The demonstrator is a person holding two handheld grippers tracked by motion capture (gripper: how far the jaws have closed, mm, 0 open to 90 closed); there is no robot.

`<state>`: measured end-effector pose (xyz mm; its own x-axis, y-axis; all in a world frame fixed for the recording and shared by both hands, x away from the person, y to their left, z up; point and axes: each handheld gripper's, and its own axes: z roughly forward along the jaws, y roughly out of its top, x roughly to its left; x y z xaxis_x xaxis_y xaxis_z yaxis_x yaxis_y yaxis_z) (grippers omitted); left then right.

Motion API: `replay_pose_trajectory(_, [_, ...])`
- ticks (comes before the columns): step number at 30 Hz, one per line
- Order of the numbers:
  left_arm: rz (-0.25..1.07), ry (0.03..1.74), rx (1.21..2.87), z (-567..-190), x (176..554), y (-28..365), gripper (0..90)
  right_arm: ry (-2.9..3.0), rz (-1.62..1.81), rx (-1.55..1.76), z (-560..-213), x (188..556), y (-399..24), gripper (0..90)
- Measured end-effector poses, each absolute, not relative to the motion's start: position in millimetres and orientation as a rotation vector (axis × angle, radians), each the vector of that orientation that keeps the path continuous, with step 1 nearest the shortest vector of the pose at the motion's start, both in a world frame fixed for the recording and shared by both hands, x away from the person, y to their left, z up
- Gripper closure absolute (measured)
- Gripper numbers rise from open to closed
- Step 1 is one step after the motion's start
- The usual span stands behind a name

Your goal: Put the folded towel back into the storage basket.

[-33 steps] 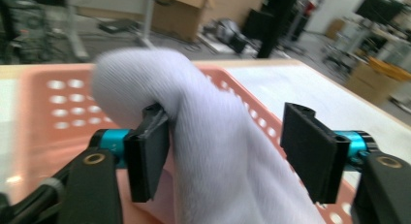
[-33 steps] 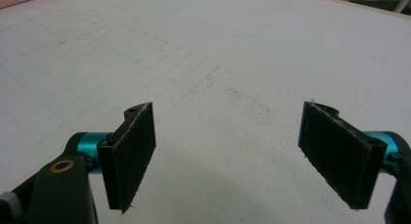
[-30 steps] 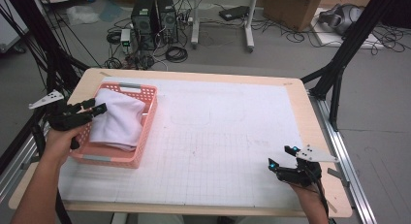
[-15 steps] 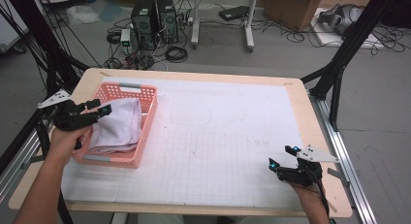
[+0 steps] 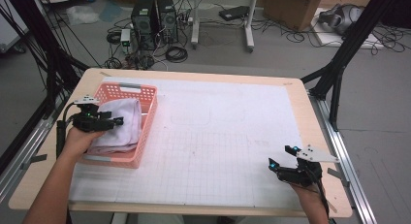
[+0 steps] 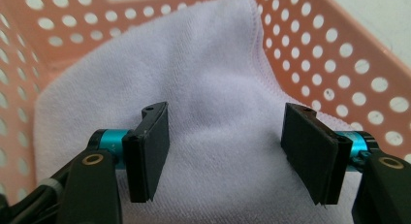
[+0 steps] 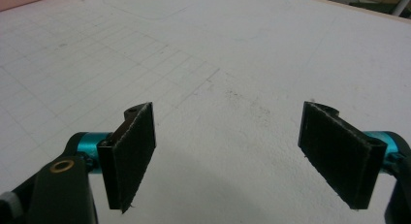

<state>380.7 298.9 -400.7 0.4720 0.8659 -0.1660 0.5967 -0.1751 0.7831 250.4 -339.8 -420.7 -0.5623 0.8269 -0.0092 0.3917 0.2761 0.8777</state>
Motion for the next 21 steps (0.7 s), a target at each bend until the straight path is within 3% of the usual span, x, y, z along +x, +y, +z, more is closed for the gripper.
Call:
replay_pose_trajectory(5, [0.312,1.253,1.955,-408.7,387.4,293.2,31.9,2.08,1.228,1.094,-420.3,250.2,-338.8,20.0])
replay_pose_trajectory(11, [0.317,1.241,1.941,-407.0,386.9,294.2,33.2,2.073,1.231,1.096,-420.0,249.8,-341.0,20.0])
replay_pose_trajectory(21, [0.48,1.058,1.587,-375.2,361.4,308.5,28.5,2.07,1.235,1.101,-418.9,249.1,-341.4,20.0])
